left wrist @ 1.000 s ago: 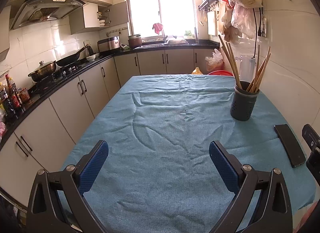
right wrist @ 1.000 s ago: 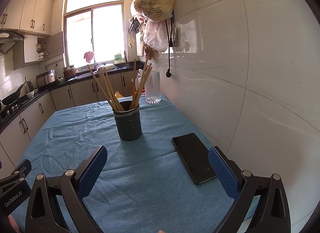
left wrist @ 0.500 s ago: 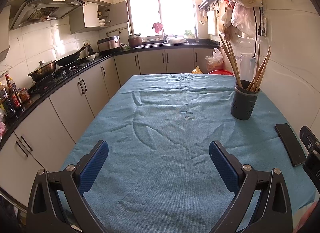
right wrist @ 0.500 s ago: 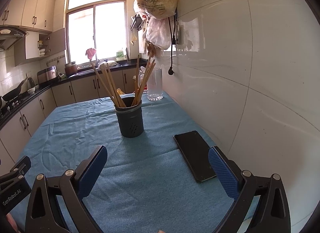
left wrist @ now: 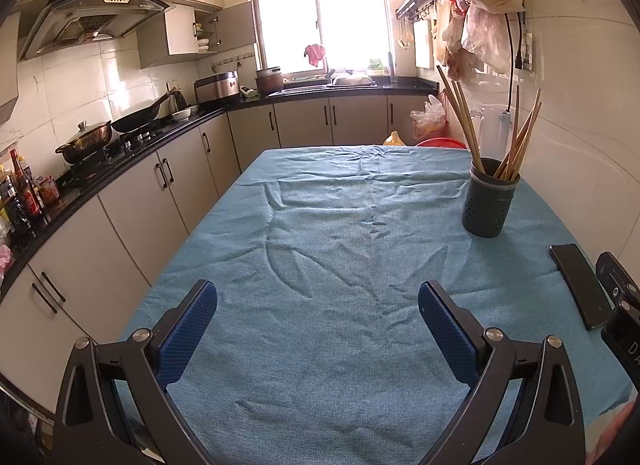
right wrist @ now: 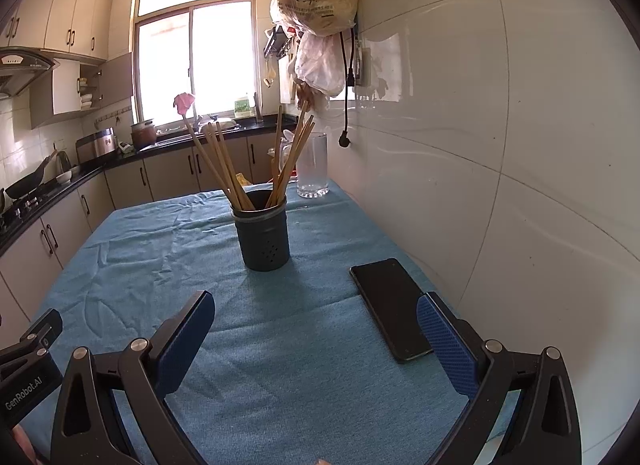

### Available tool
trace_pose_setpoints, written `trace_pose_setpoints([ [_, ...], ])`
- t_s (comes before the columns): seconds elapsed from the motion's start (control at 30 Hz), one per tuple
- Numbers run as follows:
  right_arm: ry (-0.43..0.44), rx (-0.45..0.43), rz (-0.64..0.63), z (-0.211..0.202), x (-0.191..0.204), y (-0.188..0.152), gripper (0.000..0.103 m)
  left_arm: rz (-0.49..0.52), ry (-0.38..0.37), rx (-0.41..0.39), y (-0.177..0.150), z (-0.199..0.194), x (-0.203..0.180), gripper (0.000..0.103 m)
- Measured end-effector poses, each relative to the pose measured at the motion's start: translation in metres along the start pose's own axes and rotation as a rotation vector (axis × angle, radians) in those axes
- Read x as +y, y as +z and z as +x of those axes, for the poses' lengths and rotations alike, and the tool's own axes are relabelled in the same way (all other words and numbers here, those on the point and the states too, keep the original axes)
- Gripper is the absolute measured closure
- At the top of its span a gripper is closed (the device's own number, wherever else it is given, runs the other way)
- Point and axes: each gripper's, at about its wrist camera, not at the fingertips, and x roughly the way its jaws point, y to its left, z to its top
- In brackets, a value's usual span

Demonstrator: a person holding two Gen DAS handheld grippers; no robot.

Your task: Organize utensils

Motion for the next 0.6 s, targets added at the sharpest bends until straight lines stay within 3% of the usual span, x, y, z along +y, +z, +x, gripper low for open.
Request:
trace_pose_setpoints([
  [0.6, 0.005, 0.008, -0.008, 0.0026, 0.0009, -0.0020, 0.000, 0.002, -0.001, 0.002, -0.0022, 0.0008, 0.0010, 0.003],
])
